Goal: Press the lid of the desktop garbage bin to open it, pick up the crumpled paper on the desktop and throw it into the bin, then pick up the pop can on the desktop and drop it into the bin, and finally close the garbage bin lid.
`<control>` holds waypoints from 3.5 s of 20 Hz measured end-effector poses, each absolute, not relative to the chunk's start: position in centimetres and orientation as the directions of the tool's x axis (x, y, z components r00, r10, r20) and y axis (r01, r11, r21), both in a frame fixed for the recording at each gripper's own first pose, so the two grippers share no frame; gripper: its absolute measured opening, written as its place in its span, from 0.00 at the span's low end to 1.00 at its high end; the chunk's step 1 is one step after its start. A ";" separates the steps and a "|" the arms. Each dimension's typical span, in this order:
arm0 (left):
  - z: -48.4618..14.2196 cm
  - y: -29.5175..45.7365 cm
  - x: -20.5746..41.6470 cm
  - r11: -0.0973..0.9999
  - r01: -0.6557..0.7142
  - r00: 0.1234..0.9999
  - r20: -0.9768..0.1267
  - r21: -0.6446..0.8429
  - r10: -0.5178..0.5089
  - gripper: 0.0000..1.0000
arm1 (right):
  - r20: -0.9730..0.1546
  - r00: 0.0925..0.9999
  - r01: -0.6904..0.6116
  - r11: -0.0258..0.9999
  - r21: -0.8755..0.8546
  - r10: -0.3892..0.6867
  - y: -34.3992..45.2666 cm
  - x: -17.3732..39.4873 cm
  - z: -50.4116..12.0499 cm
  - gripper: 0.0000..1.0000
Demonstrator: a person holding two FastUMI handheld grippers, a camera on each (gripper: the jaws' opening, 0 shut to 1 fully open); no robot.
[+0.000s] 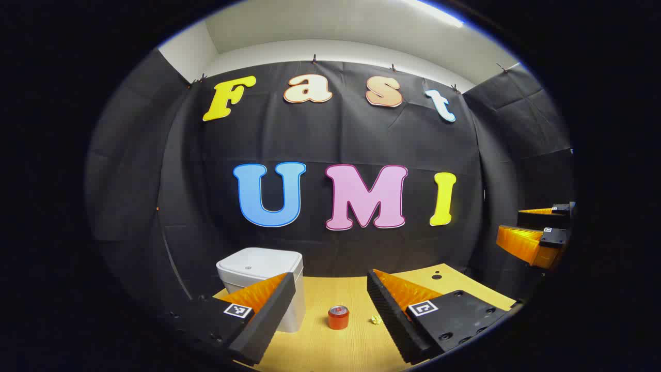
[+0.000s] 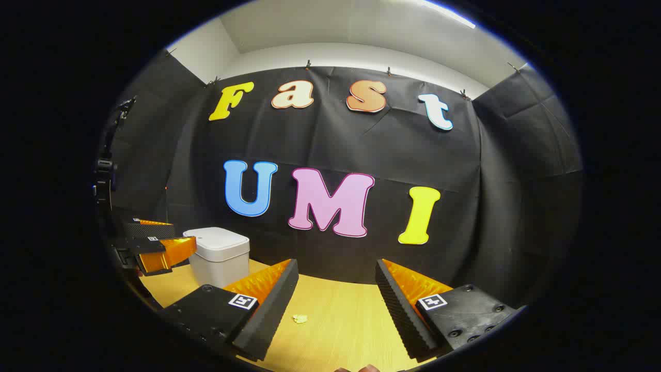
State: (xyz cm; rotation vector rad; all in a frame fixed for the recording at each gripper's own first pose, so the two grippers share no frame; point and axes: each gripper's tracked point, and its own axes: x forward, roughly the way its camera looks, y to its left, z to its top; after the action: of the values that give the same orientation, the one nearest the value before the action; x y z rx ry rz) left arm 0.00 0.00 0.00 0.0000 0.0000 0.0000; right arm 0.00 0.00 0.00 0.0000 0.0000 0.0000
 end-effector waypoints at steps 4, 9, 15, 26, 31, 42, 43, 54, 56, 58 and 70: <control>-0.2 0.8 -0.2 1.000 -0.008 1.000 -0.003 0.008 0.008 0.94 | -0.006 1.000 -0.012 1.000 0.004 0.012 1.0 -0.2 -0.1 0.96; 0.0 1.7 -0.9 1.000 -0.022 1.000 -0.002 0.004 0.022 0.94 | 0.006 1.000 -0.011 1.000 -0.013 0.011 1.1 -0.3 0.5 0.96; 0.2 3.3 -1.5 0.999 -0.039 0.999 0.007 0.016 0.039 0.94 | 0.005 1.000 -0.004 1.000 -0.019 0.004 0.8 -1.4 0.5 0.96; -0.5 5.1 -0.1 0.998 0.057 0.997 -0.043 0.024 -0.056 0.72 | -0.001 0.998 0.065 0.997 -0.045 -0.065 0.2 -2.4 0.7 0.97; 0.7 8.4 1.9 0.996 0.081 0.997 -0.018 0.031 -0.080 0.13 | -0.017 0.993 0.118 0.992 -0.047 -0.119 0.2 -3.3 0.2 0.97; -4.4 16.7 14.5 0.997 0.070 0.960 -0.269 -0.039 -0.078 0.05 | -0.060 0.996 0.057 0.998 -0.015 -0.058 -0.2 1.6 -1.1 0.97; -5.3 17.5 15.6 0.998 0.054 0.954 -0.296 -0.016 -0.056 0.06 | -0.063 0.997 0.042 0.999 -0.017 -0.043 -0.4 2.6 -1.4 0.97; -12.4 19.6 19.6 0.993 -0.003 0.842 -0.535 0.118 0.066 0.06 | -0.176 0.982 -0.073 0.997 0.007 0.073 -3.3 13.8 -8.5 0.97; -13.0 19.5 19.4 0.992 -0.010 0.828 -0.555 0.129 0.080 0.06 | -0.175 0.982 -0.074 0.997 -0.007 0.071 -3.3 14.4 -8.8 0.97; -13.2 19.6 19.4 0.992 -0.019 0.823 -0.562 0.122 0.085 0.07 | -0.190 0.980 -0.070 0.997 -0.010 0.067 -2.9 15.0 -9.7 0.97; -11.7 19.7 20.1 0.989 0.048 0.860 -0.510 0.143 0.032 0.06 | -0.464 0.873 -0.131 0.989 0.068 0.148 4.7 17.5 -19.3 0.97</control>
State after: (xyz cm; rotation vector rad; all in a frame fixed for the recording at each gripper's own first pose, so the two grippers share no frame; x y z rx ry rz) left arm 20.05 19.70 -11.71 0.1524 0.5366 -0.0081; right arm 17.45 4.75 -19.26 0.0343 0.4876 0.1459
